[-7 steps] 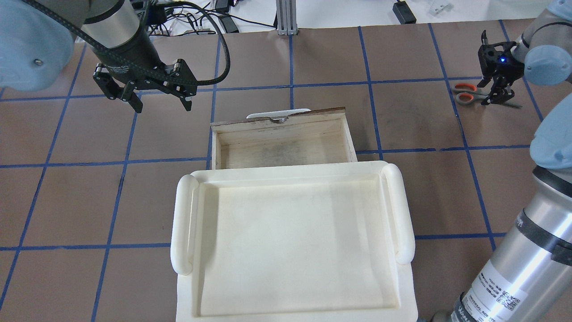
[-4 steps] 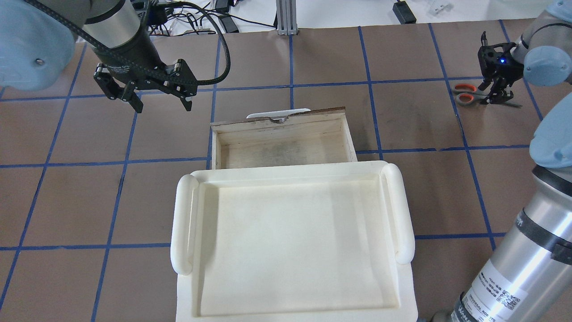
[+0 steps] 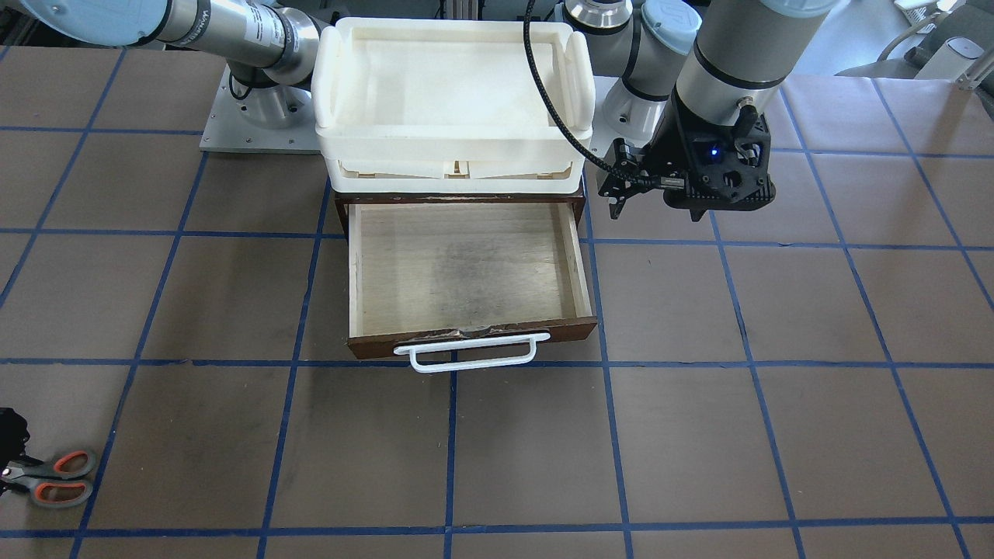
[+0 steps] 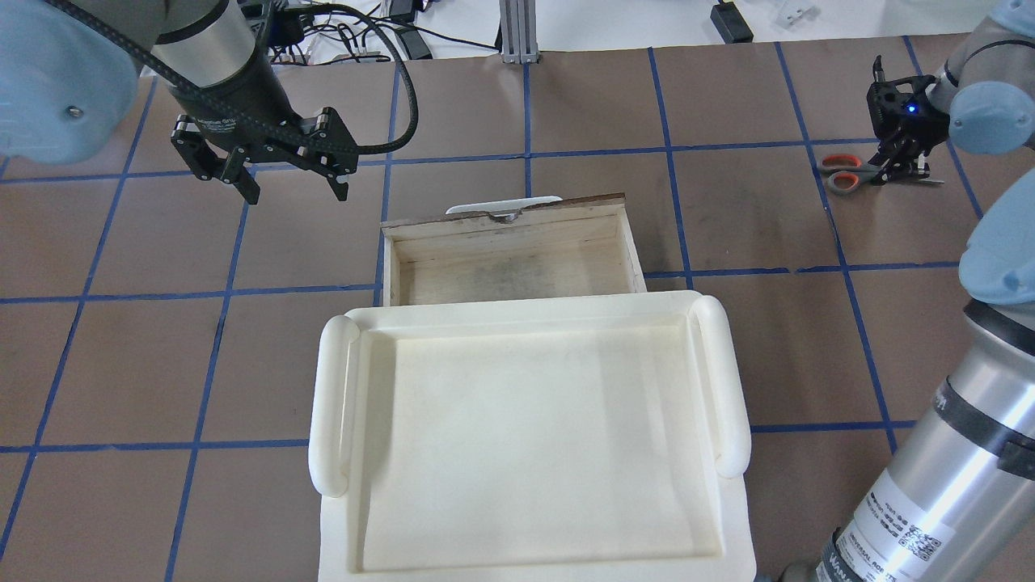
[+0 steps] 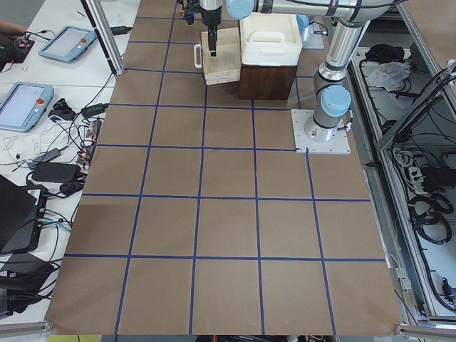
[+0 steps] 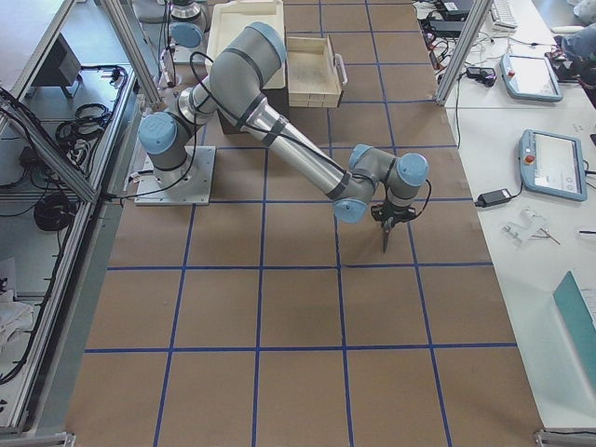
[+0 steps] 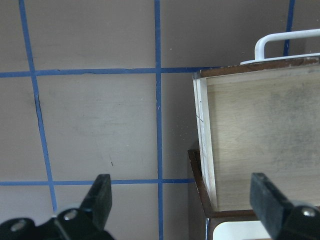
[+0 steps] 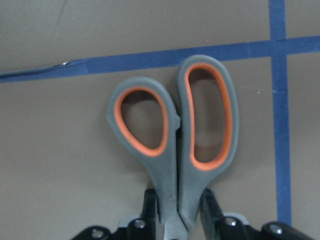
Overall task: Put scissors in drawer and close it
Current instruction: 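Carry the scissors with the right gripper over the open drawer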
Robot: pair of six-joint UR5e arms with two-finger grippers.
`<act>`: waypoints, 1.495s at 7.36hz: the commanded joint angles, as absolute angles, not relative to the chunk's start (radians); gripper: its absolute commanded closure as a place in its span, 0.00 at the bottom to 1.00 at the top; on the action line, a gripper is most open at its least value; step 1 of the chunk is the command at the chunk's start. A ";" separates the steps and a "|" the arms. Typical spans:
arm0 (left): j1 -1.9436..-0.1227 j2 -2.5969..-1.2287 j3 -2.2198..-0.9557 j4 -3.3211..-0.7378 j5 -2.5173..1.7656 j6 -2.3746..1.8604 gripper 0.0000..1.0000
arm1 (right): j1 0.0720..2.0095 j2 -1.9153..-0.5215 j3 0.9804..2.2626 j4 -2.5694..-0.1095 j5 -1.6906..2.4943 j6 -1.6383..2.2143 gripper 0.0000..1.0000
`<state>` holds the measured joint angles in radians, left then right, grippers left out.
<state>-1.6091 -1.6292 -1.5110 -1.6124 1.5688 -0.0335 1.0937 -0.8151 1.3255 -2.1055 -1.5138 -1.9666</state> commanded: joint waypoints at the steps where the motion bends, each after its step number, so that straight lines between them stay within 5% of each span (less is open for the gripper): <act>1: -1.609 -1.629 -1.511 -1.612 1.569 -0.034 0.00 | 1.095 -0.856 1.327 -2.083 -1.520 -1.967 0.84; 7: -1.608 -1.617 -1.511 -1.614 1.569 -0.031 0.00 | 1.433 -1.254 1.339 -1.559 -1.515 -1.724 0.84; 11: -1.608 -1.597 -1.546 -1.612 1.574 -0.031 0.00 | 1.737 -1.293 1.344 -1.542 -1.474 -1.377 0.84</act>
